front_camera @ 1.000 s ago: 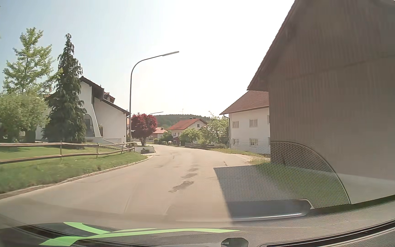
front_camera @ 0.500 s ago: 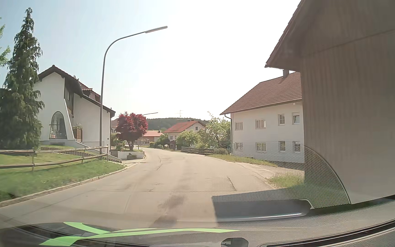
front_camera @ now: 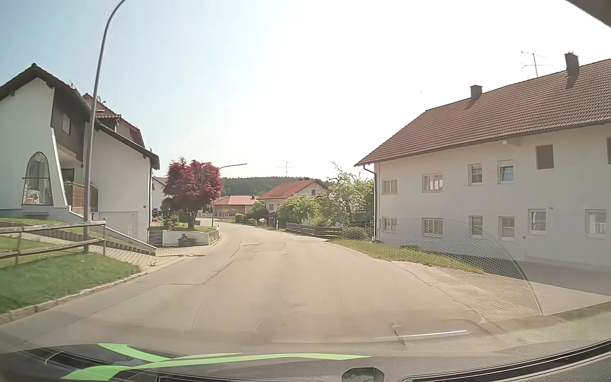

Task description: Follow the waypoints while adhering to traffic rules and regulations

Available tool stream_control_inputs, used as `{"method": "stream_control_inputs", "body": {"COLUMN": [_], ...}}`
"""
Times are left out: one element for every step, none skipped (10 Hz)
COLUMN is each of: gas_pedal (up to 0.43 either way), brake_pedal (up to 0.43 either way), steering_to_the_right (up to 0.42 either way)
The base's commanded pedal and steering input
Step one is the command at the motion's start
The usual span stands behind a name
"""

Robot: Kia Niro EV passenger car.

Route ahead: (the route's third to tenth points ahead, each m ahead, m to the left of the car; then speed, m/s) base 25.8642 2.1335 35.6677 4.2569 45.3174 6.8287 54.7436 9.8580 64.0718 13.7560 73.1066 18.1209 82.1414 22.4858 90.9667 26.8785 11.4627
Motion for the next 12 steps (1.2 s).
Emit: {"method": "stream_control_inputs", "body": {"gas_pedal": [0.028,0.028,0.028,0.028,0.028,0.028,0.028,0.028,0.028,0.028,0.028,0.028], "brake_pedal": [0.000,0.000,0.000,0.000,0.000,0.000,0.000,0.000,0.000,0.000,0.000,0.000], "steering_to_the_right": [-0.022,-0.023,-0.025,-0.027,-0.027,-0.027,-0.028,-0.028,-0.030,-0.030,-0.030,-0.030]}}
